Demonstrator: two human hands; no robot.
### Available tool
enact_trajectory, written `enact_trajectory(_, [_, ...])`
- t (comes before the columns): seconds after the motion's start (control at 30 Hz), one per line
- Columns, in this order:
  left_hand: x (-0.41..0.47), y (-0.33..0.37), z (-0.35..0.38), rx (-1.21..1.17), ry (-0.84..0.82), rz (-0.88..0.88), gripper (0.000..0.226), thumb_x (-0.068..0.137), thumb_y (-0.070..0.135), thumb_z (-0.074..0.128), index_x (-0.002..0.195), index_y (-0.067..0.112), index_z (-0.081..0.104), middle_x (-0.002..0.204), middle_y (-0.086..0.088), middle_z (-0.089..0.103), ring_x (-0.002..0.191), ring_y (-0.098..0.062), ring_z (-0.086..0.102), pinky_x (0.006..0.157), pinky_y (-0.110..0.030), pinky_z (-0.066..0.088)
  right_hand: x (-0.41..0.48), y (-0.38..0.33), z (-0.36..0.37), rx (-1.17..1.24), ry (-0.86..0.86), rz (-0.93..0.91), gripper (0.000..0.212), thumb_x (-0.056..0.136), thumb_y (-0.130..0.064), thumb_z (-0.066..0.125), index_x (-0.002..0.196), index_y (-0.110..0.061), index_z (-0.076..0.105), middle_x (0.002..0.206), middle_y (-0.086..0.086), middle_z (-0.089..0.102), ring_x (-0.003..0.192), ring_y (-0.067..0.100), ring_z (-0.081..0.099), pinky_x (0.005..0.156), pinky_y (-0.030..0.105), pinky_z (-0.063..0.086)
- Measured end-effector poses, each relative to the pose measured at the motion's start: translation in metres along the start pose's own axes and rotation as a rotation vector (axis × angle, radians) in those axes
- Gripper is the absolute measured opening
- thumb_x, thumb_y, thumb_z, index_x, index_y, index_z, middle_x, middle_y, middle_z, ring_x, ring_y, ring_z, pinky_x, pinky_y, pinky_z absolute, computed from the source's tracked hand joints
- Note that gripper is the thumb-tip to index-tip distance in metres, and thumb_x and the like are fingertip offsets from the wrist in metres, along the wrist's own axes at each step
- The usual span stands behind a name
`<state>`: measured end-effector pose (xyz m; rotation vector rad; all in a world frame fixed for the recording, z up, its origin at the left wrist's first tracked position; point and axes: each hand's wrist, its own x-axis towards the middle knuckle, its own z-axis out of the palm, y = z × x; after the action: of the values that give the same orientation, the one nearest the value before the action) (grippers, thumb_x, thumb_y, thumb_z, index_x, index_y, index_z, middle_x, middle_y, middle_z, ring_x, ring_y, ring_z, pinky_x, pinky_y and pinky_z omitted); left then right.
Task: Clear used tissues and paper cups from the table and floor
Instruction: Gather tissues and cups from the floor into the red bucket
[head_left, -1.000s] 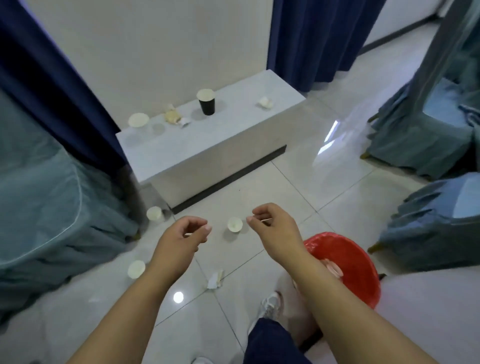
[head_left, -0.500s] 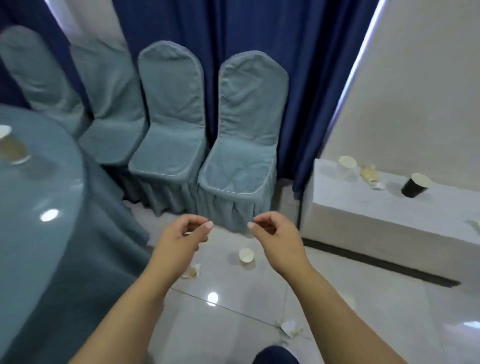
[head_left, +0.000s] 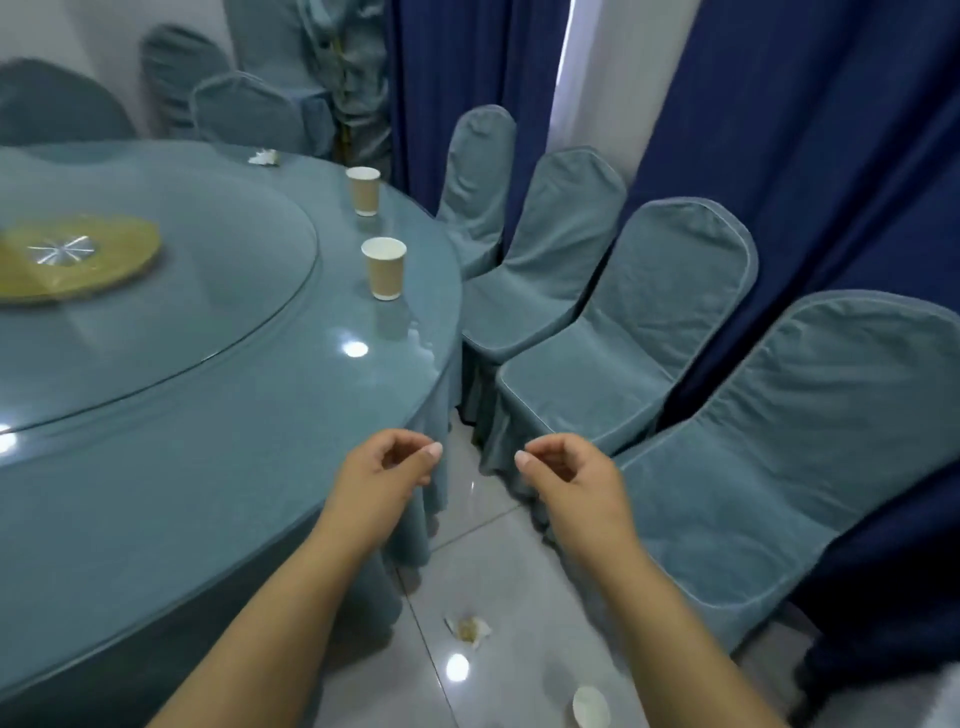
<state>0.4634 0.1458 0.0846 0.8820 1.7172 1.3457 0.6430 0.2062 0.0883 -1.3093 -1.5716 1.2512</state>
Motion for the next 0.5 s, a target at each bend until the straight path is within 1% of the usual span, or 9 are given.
enact_trajectory(0.13, [0.040,0.013,0.013,-0.044,0.118,-0.024,0.005,0.086,0.021,0.066,0.081,0.020,0.065,0.081,-0.002,0.068,0.075,-0.017,0.064,0.067,-0.022,0.046,0.066,-0.012,-0.006,-0.068,-0.122,-0.067,0.008,0.083,-0.025,0.070,0.078,-0.029,0.065,0.075,-0.012,0.067,0.071,-0.003,0.061,0.067,0.016,0.045])
enact_trajectory(0.27, [0.072,0.019,0.019,-0.067,0.215,-0.036,0.008,0.085,0.016,0.067,0.078,0.018,0.065,0.073,-0.001,0.065,0.070,-0.015,0.062,0.067,-0.024,0.046,0.127,-0.020,-0.002,-0.094,-0.210,-0.102,0.007,0.083,-0.025,0.070,0.080,-0.027,0.064,0.079,-0.009,0.067,0.077,0.004,0.063,0.071,0.020,0.047])
enact_trajectory(0.4, [0.104,0.021,0.015,-0.044,0.286,-0.076,0.009,0.085,0.012,0.066,0.077,0.016,0.063,0.078,-0.008,0.065,0.071,-0.018,0.061,0.065,-0.026,0.046,0.179,-0.023,0.019,-0.070,-0.269,-0.096,0.007,0.083,-0.024,0.071,0.080,-0.024,0.064,0.078,-0.007,0.067,0.075,0.007,0.062,0.071,0.022,0.050])
enact_trajectory(0.5, [0.139,0.021,0.006,-0.063,0.343,-0.096,0.010,0.086,0.012,0.066,0.077,0.015,0.062,0.078,-0.009,0.064,0.072,-0.019,0.061,0.063,-0.026,0.044,0.218,-0.025,0.040,-0.068,-0.327,-0.101,0.006,0.083,-0.024,0.070,0.080,-0.024,0.065,0.079,-0.007,0.067,0.077,0.009,0.063,0.070,0.024,0.052])
